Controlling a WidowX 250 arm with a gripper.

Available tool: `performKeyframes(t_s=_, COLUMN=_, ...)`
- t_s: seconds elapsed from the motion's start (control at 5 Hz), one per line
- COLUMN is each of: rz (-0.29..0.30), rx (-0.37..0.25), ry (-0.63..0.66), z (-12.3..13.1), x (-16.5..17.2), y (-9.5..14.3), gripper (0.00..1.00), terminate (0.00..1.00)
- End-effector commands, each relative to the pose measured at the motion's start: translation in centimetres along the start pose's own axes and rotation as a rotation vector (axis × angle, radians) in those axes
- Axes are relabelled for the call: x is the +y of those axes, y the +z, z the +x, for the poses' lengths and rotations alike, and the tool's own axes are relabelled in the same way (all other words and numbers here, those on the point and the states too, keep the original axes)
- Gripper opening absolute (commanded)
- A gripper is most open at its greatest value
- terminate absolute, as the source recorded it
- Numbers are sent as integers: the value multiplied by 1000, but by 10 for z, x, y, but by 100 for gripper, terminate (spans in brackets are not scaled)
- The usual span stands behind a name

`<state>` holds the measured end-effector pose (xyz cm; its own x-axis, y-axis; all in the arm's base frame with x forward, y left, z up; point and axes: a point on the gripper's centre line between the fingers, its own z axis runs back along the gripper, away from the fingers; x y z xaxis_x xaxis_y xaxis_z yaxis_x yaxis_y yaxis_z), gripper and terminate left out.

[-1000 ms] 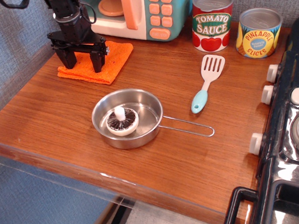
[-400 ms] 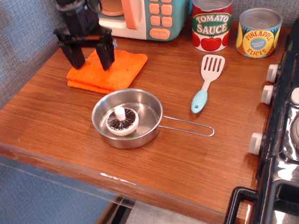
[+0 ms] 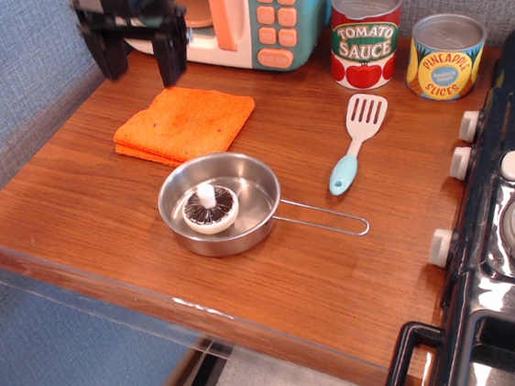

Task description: Move the orange towel to the front of the microwave

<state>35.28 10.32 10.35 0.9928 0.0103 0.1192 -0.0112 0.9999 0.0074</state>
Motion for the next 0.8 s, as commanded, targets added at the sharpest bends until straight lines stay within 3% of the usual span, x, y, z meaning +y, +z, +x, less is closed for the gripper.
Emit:
performKeyframes(t_s=0.0, rz=64, rx=-8, ry=7, z=-32, x=2, y=39, gripper=100, terminate=0)
performKeyframes(t_s=0.2, rz=37, rx=12, ry=19, z=-43, x=8, y=37, gripper=100, terminate=0)
performKeyframes(t_s=0.6, rz=37, rx=12, ry=19, z=-43, x=8, y=37, gripper=100, terminate=0)
